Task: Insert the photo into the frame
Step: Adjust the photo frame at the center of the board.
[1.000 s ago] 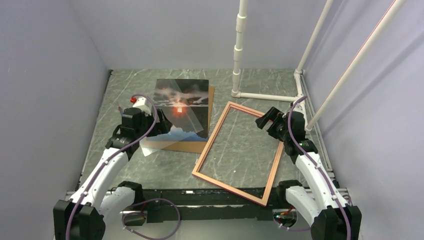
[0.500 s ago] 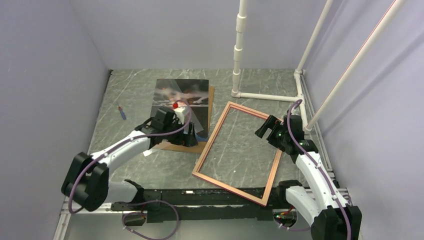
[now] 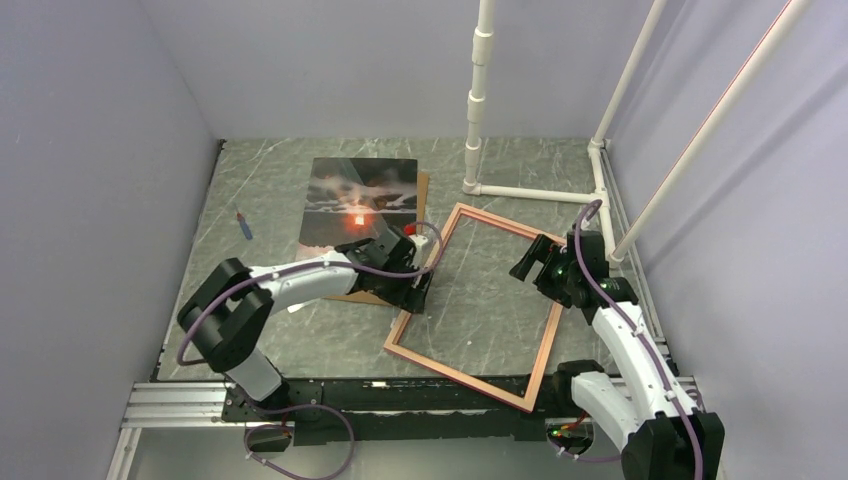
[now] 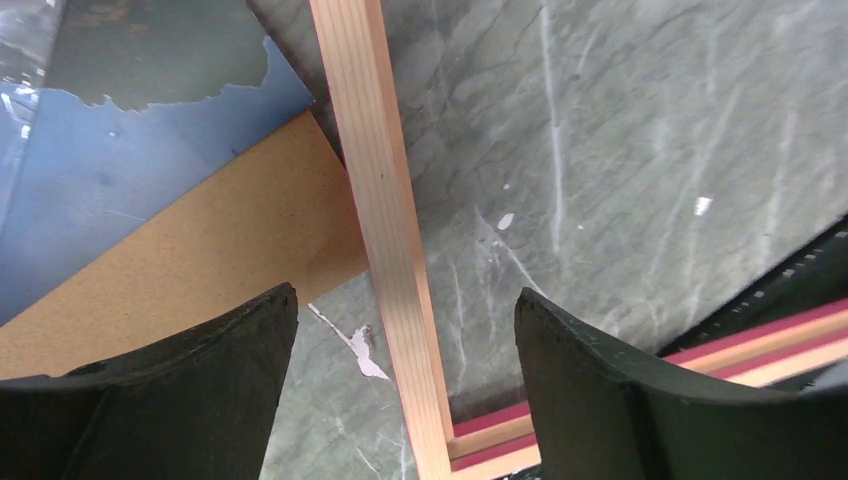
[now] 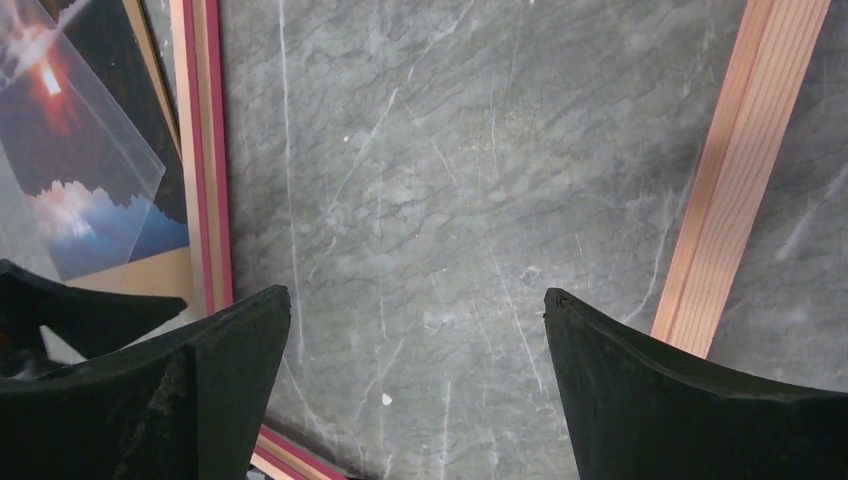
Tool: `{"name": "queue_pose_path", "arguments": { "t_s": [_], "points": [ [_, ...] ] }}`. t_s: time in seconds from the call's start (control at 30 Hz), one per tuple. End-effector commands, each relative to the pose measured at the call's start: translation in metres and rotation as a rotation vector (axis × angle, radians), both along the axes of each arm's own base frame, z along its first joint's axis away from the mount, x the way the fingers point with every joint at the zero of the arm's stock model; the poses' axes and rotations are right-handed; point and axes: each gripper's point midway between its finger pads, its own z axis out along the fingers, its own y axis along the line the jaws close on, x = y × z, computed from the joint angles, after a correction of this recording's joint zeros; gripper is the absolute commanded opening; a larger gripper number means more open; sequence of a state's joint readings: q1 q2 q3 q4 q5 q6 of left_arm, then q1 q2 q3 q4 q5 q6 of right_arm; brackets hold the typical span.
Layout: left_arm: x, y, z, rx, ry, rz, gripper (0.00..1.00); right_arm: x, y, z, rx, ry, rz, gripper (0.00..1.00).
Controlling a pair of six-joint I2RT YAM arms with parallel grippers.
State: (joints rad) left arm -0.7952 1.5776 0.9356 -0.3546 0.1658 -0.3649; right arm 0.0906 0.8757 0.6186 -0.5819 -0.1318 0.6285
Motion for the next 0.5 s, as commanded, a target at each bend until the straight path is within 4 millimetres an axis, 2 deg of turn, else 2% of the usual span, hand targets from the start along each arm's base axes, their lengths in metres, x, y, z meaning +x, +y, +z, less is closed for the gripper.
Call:
{"name": "queue_pose_path", "arguments": {
  "t_s": [0.0,0.07,0.2,0.3,0.47],
  "points": [
    [-0.001,-0.003,-0.012,0.122,-0.011,0.023,0.81,0.0,0.001,0.02,0.006,-0.033,0.016,1.0],
    [-0.005,-0.007,-0.017,0.15,-0.01,0.014,0.78,-0.001,0.0,0.021,-0.001,-0.031,0.017,1.0],
    [-0.011,-0.012,-0.025,0.18,0.002,0.006,0.64,0.0,-0.002,0.026,-0.015,-0.034,0.022,1.0],
    [-0.012,-0.012,-0.03,0.19,0.014,0.012,0.48,0.001,-0.003,0.029,-0.026,-0.038,0.023,1.0],
    [-0.014,-0.011,-0.029,0.189,0.023,0.024,0.09,0.003,-0.004,0.031,-0.027,-0.045,0.024,1.0]
  ]
}}
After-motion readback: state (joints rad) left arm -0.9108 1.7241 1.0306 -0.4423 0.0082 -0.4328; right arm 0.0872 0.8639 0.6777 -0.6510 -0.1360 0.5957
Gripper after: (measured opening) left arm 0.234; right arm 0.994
